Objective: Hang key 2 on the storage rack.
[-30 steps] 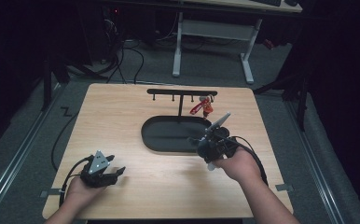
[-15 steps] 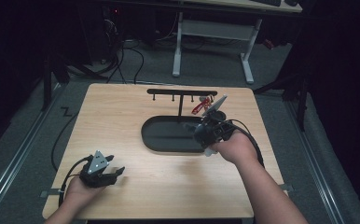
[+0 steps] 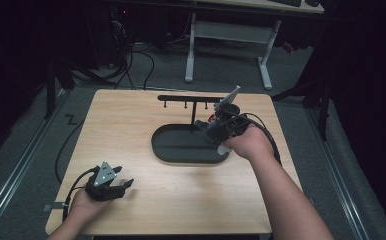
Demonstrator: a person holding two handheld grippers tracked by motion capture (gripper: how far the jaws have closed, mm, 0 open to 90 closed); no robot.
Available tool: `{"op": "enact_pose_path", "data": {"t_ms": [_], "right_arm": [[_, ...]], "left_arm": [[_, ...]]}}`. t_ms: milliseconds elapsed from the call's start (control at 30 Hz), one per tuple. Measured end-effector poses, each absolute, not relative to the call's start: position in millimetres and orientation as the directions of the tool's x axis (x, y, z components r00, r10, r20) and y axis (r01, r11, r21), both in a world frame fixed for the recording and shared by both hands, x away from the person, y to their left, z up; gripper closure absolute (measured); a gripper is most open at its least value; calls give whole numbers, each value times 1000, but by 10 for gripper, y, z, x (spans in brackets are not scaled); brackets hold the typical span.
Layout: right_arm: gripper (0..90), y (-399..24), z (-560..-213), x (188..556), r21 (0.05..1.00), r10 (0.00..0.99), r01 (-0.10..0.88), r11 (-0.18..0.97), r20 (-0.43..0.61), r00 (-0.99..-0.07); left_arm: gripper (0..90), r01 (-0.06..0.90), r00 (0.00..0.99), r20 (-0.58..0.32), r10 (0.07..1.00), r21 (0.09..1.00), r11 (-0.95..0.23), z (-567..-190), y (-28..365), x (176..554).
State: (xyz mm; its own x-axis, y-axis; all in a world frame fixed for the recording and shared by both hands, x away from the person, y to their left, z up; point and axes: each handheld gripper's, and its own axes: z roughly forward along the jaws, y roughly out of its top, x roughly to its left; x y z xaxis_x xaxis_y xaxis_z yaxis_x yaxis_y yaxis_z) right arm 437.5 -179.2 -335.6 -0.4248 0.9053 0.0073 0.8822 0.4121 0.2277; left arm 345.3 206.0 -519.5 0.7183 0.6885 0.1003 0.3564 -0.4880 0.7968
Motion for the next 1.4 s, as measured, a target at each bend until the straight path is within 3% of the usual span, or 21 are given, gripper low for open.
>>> {"op": "enact_pose_path", "data": {"t_ms": [467,867,1400], "right_arm": [[475,-1786,-3113,4541,254,914,888,384,31,-405],[474,-1750,-3026,4637,284,922,882,377,-18,-388],[473,-1726,-3474,4726,218,925,902,373,-16,-379]], "left_arm": [[367,359,721,98,686,793,-491,-5199,2056,3453],[367,359,723,99,683,792,-494,-5208,2057,3457],[367,362,727,92,681,791,-493,-5213,2058,3460]]}}
